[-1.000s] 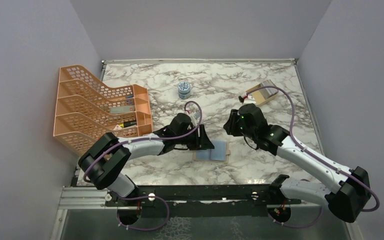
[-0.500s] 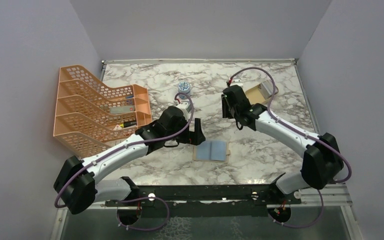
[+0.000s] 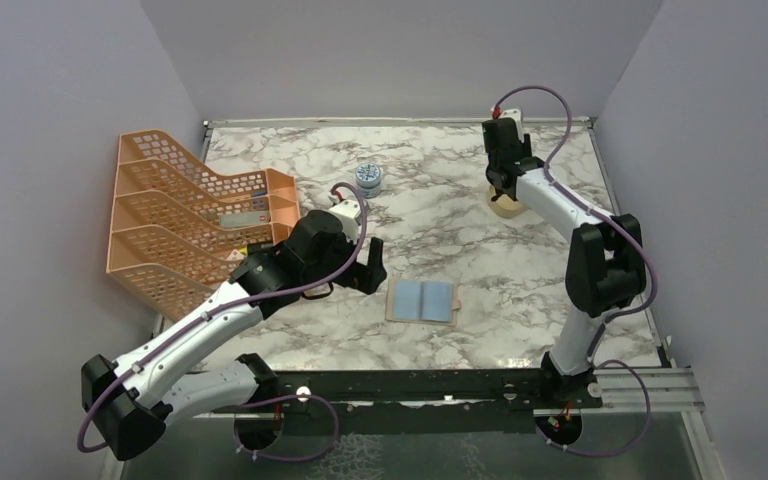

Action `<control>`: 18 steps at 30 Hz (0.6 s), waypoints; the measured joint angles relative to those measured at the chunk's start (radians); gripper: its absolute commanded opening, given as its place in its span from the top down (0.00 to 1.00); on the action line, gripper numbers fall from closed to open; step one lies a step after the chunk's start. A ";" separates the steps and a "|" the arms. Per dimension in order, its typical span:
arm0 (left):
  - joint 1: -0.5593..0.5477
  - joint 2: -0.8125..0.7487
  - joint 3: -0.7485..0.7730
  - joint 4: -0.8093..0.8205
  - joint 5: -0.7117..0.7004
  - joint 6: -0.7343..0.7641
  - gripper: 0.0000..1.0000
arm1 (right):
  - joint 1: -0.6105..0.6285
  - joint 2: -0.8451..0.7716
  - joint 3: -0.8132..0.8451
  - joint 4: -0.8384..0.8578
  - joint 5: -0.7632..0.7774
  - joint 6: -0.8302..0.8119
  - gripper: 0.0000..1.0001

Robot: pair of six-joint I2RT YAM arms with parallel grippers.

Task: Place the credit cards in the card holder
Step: Pick up the credit card from the storage box.

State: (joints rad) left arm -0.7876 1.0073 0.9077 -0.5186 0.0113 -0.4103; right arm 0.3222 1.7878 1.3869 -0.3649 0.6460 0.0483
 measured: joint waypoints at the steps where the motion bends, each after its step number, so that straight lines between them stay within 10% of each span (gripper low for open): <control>1: 0.000 -0.007 0.000 -0.004 -0.006 0.006 0.01 | -0.015 0.025 0.017 0.005 0.010 -0.021 0.56; 18: 0.011 -0.030 -0.024 -0.037 -0.050 0.080 0.01 | -0.132 0.319 0.182 0.066 0.053 -0.258 0.55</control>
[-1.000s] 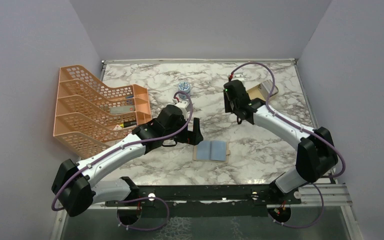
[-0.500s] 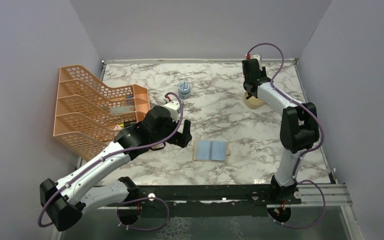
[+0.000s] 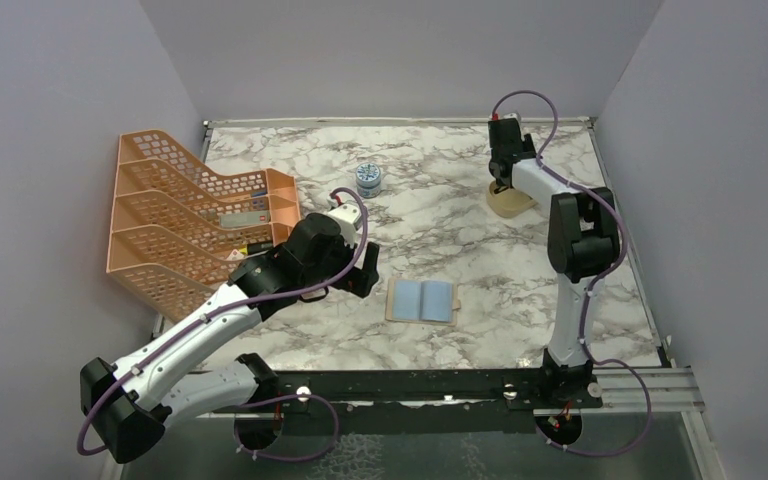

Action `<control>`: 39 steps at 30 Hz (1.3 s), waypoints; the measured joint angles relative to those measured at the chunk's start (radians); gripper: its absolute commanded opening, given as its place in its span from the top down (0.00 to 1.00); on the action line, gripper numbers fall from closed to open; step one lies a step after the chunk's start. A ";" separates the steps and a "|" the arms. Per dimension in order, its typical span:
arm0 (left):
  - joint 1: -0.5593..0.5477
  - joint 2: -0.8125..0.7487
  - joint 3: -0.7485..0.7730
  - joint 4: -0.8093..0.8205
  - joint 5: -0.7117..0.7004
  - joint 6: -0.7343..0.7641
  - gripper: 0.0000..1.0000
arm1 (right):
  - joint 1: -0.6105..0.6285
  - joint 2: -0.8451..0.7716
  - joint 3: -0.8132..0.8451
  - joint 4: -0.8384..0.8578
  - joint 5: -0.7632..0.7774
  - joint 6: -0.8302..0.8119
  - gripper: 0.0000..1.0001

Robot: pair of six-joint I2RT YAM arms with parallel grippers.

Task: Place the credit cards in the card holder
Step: Pick up the credit card from the storage box.

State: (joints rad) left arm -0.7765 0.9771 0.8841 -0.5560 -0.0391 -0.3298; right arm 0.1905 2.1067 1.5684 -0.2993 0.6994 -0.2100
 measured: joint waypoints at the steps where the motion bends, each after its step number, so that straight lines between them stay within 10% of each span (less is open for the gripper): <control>1: 0.003 0.000 0.000 0.000 0.000 0.000 0.01 | -0.003 0.006 0.003 0.006 0.003 -0.009 0.55; 29: 0.023 -0.004 0.000 0.000 0.012 0.009 0.01 | -0.028 0.047 0.015 0.047 0.018 -0.101 0.67; 39: 0.031 -0.004 0.000 0.000 0.016 0.011 0.01 | -0.028 0.046 0.015 0.048 0.009 -0.110 0.91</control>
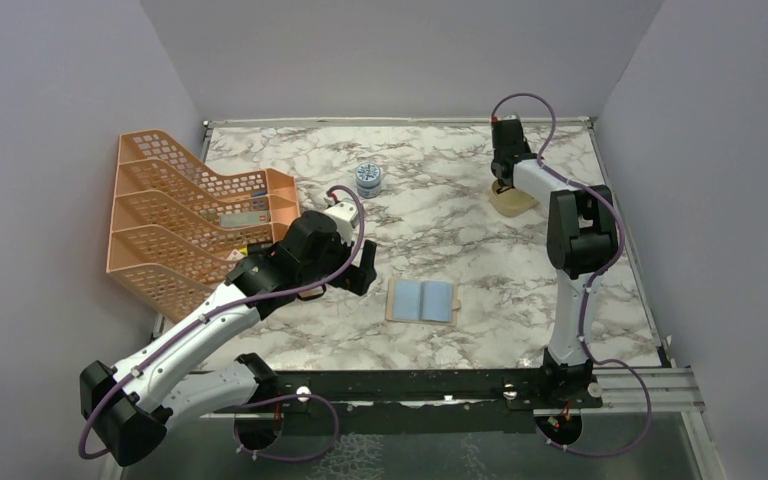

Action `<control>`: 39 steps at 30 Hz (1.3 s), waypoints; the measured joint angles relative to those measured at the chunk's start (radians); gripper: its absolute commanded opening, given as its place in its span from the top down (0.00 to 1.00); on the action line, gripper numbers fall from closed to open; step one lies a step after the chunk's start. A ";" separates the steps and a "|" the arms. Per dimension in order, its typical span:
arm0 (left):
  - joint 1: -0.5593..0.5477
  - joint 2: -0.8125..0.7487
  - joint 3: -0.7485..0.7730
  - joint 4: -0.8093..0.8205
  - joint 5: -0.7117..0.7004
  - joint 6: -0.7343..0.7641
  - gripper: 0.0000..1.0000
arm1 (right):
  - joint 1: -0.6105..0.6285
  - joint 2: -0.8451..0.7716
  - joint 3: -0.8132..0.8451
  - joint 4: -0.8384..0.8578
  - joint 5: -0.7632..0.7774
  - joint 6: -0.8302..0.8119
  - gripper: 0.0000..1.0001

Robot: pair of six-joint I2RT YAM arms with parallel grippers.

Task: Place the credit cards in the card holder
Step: Pick up the credit card from the storage box.

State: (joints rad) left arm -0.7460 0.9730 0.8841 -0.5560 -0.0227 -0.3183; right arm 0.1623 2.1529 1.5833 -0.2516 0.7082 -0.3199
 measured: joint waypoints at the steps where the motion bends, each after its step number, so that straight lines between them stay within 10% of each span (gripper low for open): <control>1: 0.003 0.000 0.000 0.000 0.002 0.000 0.01 | 0.000 0.000 0.000 0.000 -0.003 0.000 0.93; 26: 0.071 -0.057 -0.071 0.069 0.101 -0.028 0.08 | 0.076 -0.296 0.038 -0.402 -0.262 0.296 0.99; 39: 0.071 -0.149 -0.180 0.323 0.257 -0.208 0.25 | 0.110 -0.782 -0.423 -0.285 -0.819 0.554 0.99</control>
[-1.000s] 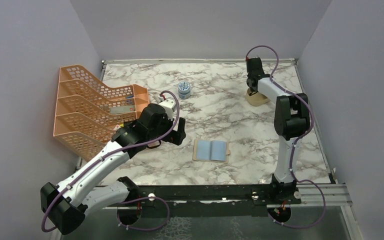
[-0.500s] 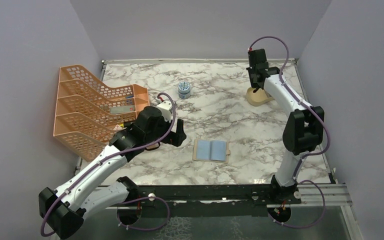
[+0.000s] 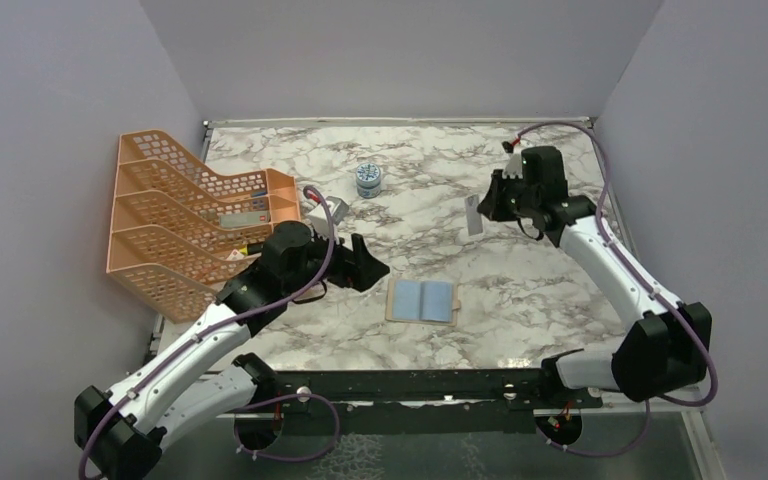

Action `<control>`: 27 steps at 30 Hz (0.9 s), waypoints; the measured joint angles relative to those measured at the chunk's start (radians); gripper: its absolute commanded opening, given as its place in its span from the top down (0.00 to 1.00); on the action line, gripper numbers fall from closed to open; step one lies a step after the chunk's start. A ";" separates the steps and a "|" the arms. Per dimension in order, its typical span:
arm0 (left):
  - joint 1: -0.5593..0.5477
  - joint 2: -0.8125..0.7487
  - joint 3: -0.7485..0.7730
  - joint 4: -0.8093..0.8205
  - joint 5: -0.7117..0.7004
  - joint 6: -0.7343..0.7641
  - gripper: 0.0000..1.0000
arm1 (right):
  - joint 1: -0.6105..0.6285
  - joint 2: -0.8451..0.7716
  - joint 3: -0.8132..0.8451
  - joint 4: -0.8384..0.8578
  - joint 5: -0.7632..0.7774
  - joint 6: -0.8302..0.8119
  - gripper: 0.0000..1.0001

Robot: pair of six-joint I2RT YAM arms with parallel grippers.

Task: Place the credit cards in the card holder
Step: Pick up the credit card from the storage box.

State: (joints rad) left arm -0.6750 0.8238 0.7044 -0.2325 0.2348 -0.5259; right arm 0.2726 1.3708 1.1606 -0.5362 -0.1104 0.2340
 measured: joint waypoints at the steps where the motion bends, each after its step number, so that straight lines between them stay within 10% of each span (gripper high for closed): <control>1: 0.000 0.014 -0.001 0.023 0.019 -0.024 0.28 | 0.004 -0.036 -0.058 0.033 -0.064 0.032 0.99; 19: -0.021 0.235 -0.069 0.512 0.223 -0.473 0.59 | 0.031 -0.359 -0.595 0.743 -0.689 0.703 0.99; 27: -0.041 0.256 -0.070 0.588 0.228 -0.516 0.52 | 0.034 -0.351 -0.649 0.966 -0.779 0.857 0.99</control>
State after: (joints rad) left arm -0.7158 1.0794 0.6346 0.3557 0.4629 -1.0420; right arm 0.3061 1.0195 0.5121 0.4301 -0.8890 1.0912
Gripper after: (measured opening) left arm 0.456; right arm 0.014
